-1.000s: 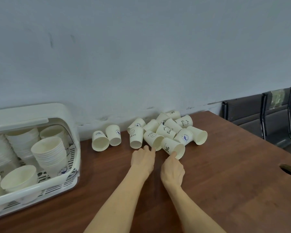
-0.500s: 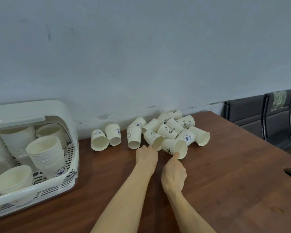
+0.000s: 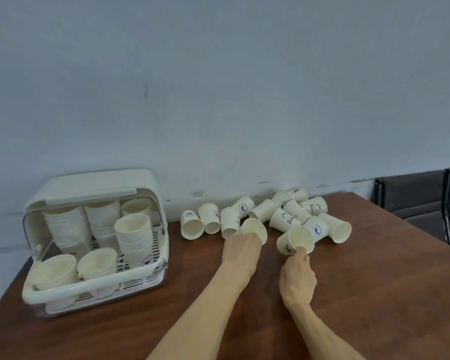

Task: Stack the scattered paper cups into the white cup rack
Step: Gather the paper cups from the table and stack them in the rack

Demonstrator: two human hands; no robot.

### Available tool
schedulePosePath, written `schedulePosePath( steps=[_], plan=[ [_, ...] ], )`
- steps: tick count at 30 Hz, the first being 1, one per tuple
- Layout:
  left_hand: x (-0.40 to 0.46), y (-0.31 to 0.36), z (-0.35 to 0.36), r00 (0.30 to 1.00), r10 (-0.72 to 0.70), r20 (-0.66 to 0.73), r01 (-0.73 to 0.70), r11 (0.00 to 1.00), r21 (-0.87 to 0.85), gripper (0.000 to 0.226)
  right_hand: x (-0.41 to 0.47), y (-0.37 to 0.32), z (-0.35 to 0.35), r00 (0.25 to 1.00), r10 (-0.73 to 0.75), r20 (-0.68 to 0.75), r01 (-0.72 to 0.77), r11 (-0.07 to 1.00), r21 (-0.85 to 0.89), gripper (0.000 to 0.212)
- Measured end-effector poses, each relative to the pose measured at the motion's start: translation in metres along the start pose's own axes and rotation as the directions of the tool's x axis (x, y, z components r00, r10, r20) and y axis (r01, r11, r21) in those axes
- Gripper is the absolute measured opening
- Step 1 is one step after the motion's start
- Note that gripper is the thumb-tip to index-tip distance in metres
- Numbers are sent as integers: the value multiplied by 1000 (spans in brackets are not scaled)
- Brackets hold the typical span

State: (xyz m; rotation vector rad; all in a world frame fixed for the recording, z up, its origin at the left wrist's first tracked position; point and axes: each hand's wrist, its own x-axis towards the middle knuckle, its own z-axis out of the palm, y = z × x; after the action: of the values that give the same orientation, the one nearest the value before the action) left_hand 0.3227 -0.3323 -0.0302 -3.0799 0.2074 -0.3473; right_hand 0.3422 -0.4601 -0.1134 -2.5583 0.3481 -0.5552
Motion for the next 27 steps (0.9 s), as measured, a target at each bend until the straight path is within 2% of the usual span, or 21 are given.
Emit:
schedulePosePath(
  steps=[10, 15, 27],
  plan=[
    [-46, -31, -46, 992, 21, -125, -13, 998, 67, 17, -32, -26, -39, 996, -73, 46, 72, 997, 19, 25],
    [-66, -45, -62, 985, -41, -166, 60, 992, 110, 16, -46, -46, -59, 987, -146, 64, 144, 989, 22, 26],
    [-111, -102, -105, 948, -153, -278, 166, 986, 27, 21, -61, -111, -91, 934, -356, 29, 354, 934, 57, 11]
  ],
)
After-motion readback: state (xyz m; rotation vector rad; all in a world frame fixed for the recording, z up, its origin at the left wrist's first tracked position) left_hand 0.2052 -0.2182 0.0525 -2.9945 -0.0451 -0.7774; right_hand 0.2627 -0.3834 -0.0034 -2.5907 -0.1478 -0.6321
